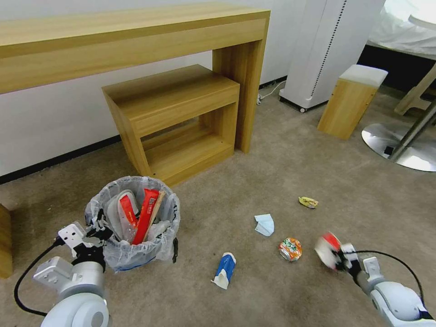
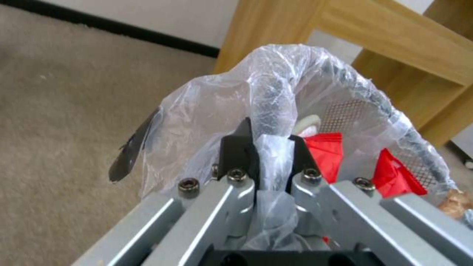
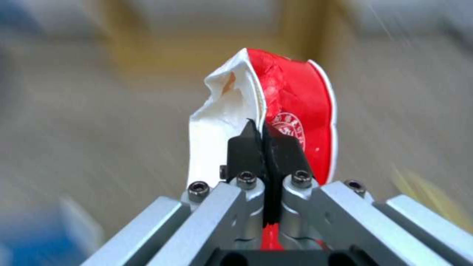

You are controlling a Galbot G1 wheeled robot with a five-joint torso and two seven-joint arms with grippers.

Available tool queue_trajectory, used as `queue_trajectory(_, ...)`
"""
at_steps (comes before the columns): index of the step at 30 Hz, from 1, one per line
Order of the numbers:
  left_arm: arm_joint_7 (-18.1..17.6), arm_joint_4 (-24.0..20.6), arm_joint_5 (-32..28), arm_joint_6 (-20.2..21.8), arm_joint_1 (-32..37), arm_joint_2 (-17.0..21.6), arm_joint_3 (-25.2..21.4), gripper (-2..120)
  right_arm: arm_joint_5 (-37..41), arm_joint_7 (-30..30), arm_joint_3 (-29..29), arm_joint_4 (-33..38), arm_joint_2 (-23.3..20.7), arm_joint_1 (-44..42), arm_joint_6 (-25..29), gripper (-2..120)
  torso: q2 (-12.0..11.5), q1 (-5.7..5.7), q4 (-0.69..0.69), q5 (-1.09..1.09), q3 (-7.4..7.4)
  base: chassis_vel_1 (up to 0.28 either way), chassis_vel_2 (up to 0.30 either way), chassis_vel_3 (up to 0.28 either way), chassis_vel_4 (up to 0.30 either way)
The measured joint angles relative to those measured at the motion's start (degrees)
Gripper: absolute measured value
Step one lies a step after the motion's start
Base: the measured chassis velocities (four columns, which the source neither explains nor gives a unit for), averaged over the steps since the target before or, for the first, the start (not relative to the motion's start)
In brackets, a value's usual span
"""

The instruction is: Pick up the trash bin and place the garbage on the floor into it.

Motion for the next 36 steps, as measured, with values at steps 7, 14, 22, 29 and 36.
queue_trajectory(7,-0.3,1.7,0.1,0.7,-0.3,-1.5,5.6,3,27.7,-9.7,-8.8,14.0,-1.1,8.8,1.0,0,0.0,0.00,-0.03,0.02,0.00,0.000,0.000,0.000,0.000)
queue_trajectory(14,-0.7,3.1,-2.1,1.7,-0.8,-2.5,8.9,3,30.3,-18.1,-21.1,9.9,1.8,20.0,1.1,0,0.0,0.00,-0.02,0.00,0.01,0.000,0.000,0.000,0.000)
queue_trajectory(22,-1.0,3.3,-4.9,2.6,-1.2,-3.2,10.6,3,23.2,-23.6,-29.5,1.5,4.0,25.3,1.8,0,0.0,0.00,-0.03,0.01,0.01,0.000,0.000,0.000,0.000)
queue_trajectory(29,-1.5,1.8,-7.9,3.6,-1.1,-3.4,13.5,3,20.3,-22.1,-33.0,-1.0,4.7,27.1,3.0,0,0.0,0.00,-0.04,0.01,0.01,0.000,0.000,0.000,0.000)
queue_trajectory(36,-1.5,0.4,-8.1,3.9,-0.4,-3.5,15.1,3,17.3,-21.1,-34.5,-2.3,6.0,27.7,3.6,9,0.0,0.00,-0.03,0.01,0.01,0.000,0.000,0.000,0.000)
